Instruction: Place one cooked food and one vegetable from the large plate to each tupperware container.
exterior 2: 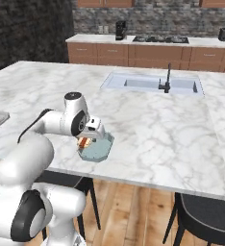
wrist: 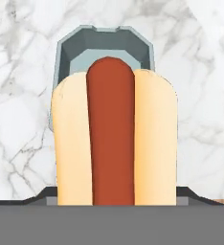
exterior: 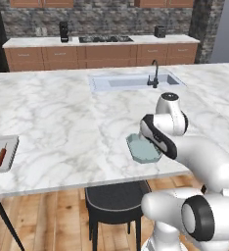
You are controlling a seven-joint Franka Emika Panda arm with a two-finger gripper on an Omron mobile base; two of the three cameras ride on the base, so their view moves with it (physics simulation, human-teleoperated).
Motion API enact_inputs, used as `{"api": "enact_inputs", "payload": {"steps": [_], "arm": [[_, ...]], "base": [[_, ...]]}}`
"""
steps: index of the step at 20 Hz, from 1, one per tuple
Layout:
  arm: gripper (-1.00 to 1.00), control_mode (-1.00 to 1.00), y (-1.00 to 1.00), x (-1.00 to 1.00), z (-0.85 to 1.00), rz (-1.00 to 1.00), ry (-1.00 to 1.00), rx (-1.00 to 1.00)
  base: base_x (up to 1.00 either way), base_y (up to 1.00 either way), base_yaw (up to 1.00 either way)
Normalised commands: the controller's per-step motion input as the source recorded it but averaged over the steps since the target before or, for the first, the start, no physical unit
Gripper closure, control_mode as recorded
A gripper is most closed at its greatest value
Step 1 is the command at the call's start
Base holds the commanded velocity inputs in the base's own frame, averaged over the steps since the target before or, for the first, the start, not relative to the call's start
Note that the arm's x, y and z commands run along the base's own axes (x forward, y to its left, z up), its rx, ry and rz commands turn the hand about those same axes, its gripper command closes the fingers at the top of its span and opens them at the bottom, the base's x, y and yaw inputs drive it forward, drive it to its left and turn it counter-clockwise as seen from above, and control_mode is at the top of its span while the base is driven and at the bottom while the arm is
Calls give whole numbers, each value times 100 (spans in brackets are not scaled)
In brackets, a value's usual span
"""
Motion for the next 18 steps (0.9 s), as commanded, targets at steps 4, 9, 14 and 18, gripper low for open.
{"api": "enact_inputs", "payload": {"steps": [4, 9, 14, 18], "arm": [[100, -100, -11, 77, -13, -1, 4, -4], [100, -100, -13, 48, -51, -1, 4, 0], [100, -100, -2, 6, -65, 0, 3, 0], [100, -100, 0, 4, -47, 0, 0, 0]], "base": [[0, 0, 0], [0, 0, 0], [0, 0, 0], [0, 0, 0]]}}
